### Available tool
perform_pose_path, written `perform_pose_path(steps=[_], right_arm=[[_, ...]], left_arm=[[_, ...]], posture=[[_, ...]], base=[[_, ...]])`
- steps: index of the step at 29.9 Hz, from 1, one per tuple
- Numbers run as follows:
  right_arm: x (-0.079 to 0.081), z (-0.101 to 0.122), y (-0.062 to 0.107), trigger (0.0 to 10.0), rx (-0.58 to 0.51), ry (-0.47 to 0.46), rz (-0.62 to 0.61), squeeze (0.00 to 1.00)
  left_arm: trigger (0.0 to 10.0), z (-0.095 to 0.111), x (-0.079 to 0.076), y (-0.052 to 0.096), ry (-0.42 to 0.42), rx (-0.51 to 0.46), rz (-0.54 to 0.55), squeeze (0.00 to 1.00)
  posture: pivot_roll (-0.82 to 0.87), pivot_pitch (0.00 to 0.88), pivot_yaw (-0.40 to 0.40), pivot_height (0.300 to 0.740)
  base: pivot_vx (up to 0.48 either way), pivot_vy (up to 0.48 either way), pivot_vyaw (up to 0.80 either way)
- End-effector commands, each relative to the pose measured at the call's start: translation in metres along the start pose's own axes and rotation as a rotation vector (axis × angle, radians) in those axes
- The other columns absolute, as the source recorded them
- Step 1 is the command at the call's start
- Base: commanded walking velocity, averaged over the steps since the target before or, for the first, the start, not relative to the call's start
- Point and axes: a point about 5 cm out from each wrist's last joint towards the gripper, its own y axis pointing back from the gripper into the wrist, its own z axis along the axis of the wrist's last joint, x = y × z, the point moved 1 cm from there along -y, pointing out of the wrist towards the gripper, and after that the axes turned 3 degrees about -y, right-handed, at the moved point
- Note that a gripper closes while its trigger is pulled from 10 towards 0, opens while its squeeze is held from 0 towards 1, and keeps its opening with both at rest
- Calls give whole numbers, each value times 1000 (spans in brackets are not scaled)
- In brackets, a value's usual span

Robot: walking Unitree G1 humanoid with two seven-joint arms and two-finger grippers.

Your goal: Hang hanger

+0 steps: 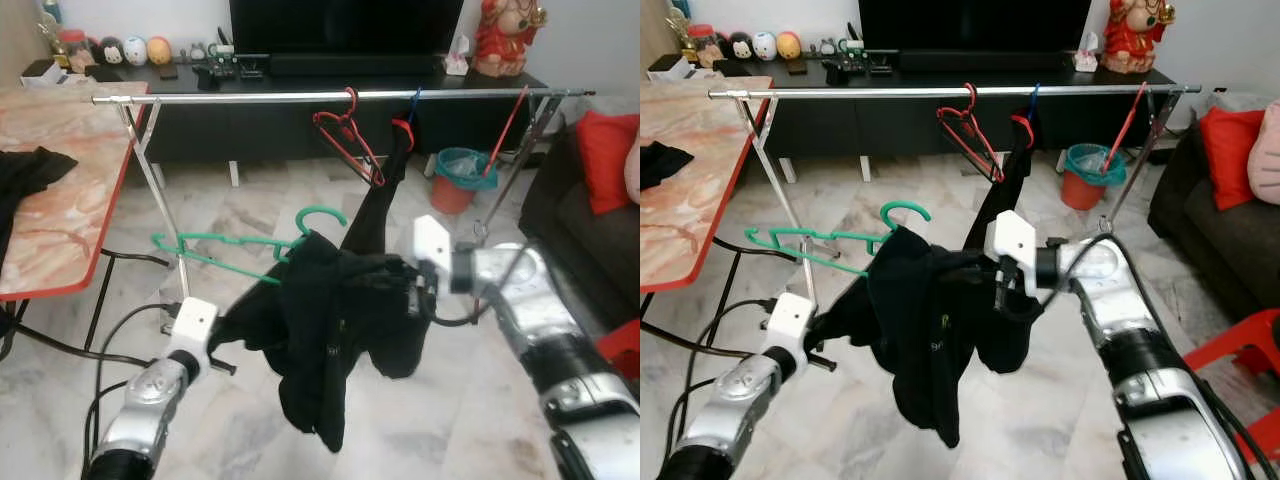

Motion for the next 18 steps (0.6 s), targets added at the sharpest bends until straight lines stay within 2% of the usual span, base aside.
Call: perform_pose_path(steps=[1, 4, 6, 10, 11, 12, 13, 18], right_arm=[[-3, 16, 11, 10000, -50, 44, -3, 0], [-3, 9, 20, 10000, 7, 43, 1, 0], [0, 3, 33, 10000, 98, 48, 45, 0], [0, 1, 38, 10000, 134, 52, 56, 0], [-4, -2, 51, 10000, 256, 87, 38, 0], [-5, -3, 55, 10000, 296, 97, 35, 0], [-5, -3, 55, 10000, 296, 97, 35, 0], [-3, -6, 69, 10000, 427, 123, 61, 0]], left_arm=[[10000, -6, 4, 2, 5, 37, 18, 0], [10000, -9, 7, 4, -1, 52, 27, 0], [10000, -12, 11, 6, -5, 66, 35, 0], [10000, -13, 13, 7, -7, 70, 39, 0], [10000, -14, 17, 9, -13, 79, 48, 0], [10000, -14, 18, 9, -14, 81, 50, 0], [10000, -14, 18, 9, -14, 81, 50, 0], [10000, -14, 21, 9, -19, 89, 53, 0]], posture=[[22, 0, -74, 728], [25, 0, -74, 728], [25, 0, -72, 728], [24, 0, -71, 728], [22, 0, -67, 728], [22, 0, -67, 728], [22, 0, -67, 728], [21, 0, -63, 728]], base=[[0, 0, 0], [0, 0, 0], [0, 0, 0], [0, 0, 0], [0, 0, 0], [0, 0, 0], [0, 0, 0], [0, 0, 0]])
